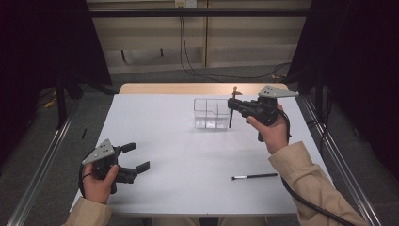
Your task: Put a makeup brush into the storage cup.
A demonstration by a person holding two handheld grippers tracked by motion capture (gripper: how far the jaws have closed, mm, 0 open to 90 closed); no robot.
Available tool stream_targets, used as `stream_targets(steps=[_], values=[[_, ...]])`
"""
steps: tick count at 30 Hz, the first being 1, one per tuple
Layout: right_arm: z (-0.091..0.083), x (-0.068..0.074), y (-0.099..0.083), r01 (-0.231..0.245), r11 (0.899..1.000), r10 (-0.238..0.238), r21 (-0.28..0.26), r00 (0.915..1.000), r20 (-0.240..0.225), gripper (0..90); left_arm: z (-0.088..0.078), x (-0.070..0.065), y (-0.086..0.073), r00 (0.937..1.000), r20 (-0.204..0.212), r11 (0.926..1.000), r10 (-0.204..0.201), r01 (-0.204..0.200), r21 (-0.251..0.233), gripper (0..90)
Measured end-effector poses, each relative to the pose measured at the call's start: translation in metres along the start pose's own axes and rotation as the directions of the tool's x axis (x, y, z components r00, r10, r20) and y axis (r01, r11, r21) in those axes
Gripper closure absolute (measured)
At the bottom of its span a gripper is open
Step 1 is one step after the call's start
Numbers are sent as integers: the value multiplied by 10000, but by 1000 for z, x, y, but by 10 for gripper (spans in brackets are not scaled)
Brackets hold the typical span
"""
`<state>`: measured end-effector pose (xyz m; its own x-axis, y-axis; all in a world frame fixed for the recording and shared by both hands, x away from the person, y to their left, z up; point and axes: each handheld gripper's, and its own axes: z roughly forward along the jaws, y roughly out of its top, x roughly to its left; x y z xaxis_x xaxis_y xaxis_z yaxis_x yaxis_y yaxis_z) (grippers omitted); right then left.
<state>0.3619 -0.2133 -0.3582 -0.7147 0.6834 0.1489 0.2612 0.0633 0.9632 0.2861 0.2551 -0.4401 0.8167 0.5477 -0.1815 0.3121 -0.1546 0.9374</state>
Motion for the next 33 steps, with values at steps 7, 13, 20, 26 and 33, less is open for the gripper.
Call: stream_targets(steps=[7,13,20,26,33], values=[[6,-5,3,50,10000,-49,-51,9998,208,842,1,0,-1,10000,20,10000,-33,33,-32,20],[12,-11,8,134,9998,-127,-146,9989,458,842,2,1,-1,10000,48,10000,-23,23,53,20],[24,-19,8,300,9995,-297,-31,9971,707,842,3,1,-1,9999,115,10000,-29,28,78,20],[28,-27,9,395,9991,-378,-180,9954,878,842,2,1,-1,10000,83,10000,17,-17,84,20],[29,-37,11,208,9989,-161,-420,9939,1090,842,2,1,0,10000,56,10000,-14,14,9,20]])
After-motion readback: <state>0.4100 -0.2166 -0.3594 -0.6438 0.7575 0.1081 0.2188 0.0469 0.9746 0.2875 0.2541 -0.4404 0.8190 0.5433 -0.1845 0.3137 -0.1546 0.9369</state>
